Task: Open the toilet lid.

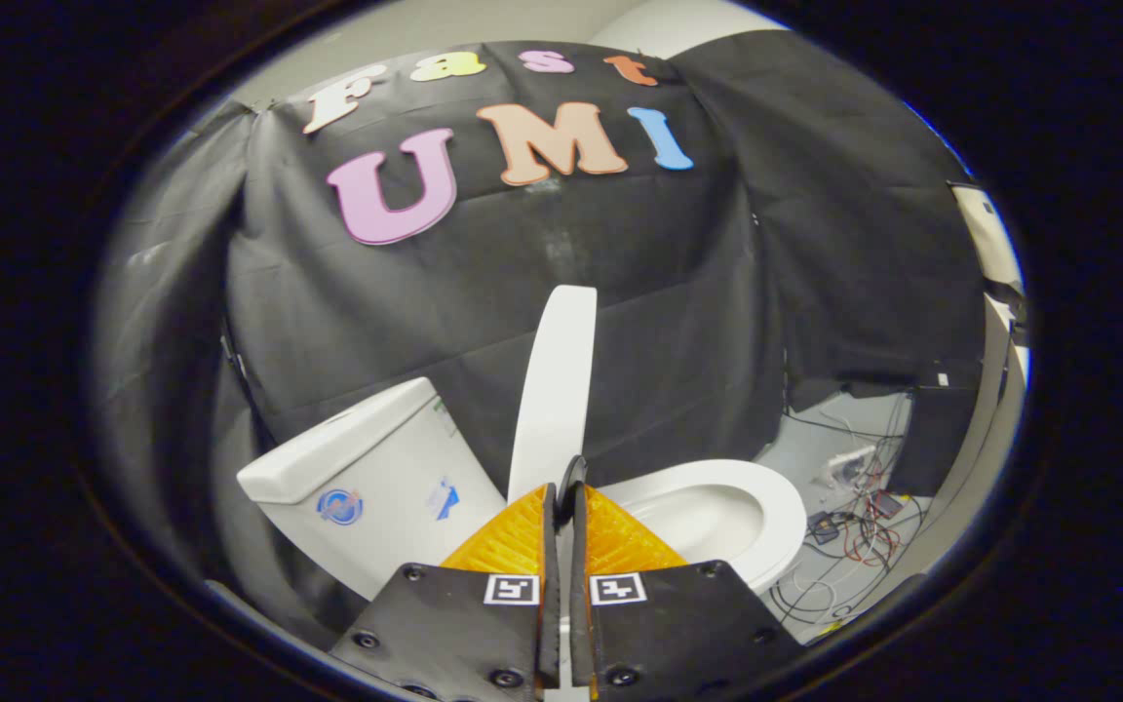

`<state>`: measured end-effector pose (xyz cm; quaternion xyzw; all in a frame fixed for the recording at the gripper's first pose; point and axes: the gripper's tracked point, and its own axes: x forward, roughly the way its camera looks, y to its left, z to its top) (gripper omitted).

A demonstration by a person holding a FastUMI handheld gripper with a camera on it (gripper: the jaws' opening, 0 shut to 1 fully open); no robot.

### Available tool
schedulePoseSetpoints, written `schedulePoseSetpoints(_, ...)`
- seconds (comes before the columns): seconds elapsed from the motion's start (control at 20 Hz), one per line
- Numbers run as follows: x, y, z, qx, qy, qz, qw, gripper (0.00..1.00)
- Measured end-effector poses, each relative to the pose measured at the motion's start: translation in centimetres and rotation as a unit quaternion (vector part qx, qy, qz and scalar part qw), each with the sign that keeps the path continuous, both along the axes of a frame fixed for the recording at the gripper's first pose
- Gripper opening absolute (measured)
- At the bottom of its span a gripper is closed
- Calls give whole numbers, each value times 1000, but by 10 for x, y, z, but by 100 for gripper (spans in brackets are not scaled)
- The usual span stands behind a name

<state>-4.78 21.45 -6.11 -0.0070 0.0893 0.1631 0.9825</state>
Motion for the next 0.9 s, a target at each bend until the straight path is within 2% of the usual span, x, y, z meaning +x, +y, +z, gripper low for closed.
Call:
schedulePoseSetpoints(0.25, -10, 33, 1, 9, -3, 28, 1000, 5)
schedulePoseSetpoints(0.55, -23, 74, -3, -26, -7, 83, 996, 5)
schedulePoseSetpoints(0.9, -34, 113, -15, -33, -2, 131, 991, 5)
